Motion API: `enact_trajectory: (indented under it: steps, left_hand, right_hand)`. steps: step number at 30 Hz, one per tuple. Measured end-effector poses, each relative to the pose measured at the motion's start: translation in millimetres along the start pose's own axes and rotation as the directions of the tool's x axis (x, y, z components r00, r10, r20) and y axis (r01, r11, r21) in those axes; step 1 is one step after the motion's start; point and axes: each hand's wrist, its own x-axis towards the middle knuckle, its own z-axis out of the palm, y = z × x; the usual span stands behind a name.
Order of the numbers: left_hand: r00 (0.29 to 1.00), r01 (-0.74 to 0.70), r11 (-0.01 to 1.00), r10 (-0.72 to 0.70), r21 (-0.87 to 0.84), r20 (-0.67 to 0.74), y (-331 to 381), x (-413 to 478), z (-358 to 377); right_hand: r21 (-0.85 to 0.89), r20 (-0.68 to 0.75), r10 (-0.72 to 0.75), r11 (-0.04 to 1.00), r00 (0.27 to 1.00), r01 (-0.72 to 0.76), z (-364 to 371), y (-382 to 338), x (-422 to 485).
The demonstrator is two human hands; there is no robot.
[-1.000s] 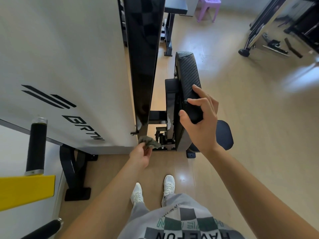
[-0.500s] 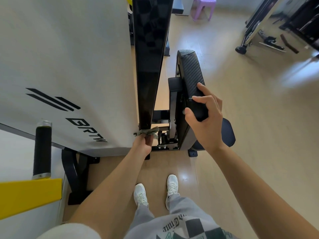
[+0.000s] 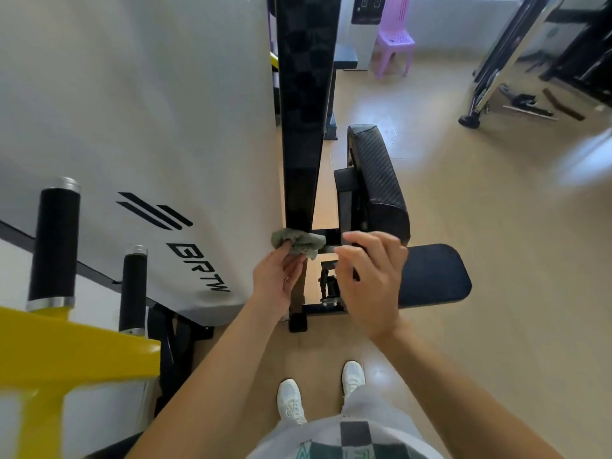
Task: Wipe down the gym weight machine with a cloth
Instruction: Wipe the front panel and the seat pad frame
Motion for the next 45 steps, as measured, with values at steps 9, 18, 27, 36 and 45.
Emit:
enact_trajectory:
  steps: [9, 18, 27, 36, 45]
  left_hand:
    - [1.0, -0.016, 0.893, 0.005, 0.45, 0.026, -21.4, -23.6, -18.1]
    - [0.943, -0.243, 0.746, 0.331, 0.62, -0.028, -5.5, -12.7, -34.5]
    - [0.942, -0.268, 0.76, 0.335, 0.592, -0.003, 3.0, 1.0, -48.4]
    - [0.925, -0.33, 0.645, 0.368, 0.69, 0.098, 4.0, 4.3, -64.3]
    - [0.915, -0.348, 0.65, 0.393, 0.675, 0.094, 1.7, 8.7, -69.1]
  right_hand:
    - [0.281, 0.711, 0.677, -0.022, 0.193, -0.96, 50.1, -11.2, -40.6]
    - [0.051, 0.402, 0.916, -0.011, 0.011, -0.999, 102.4, 45.3, -67.5]
    - [-0.045, 0.62, 0.783, -0.021, -0.044, -0.999, 178.4, 75.9, -78.9]
    - [-0.138, 0.627, 0.778, 0.057, -0.043, -0.989, 181.4, 82.7, -108.6]
    - [0.109, 0.47, 0.871, 0.106, 0.145, -0.988, 176.1, 56.5, -92.5]
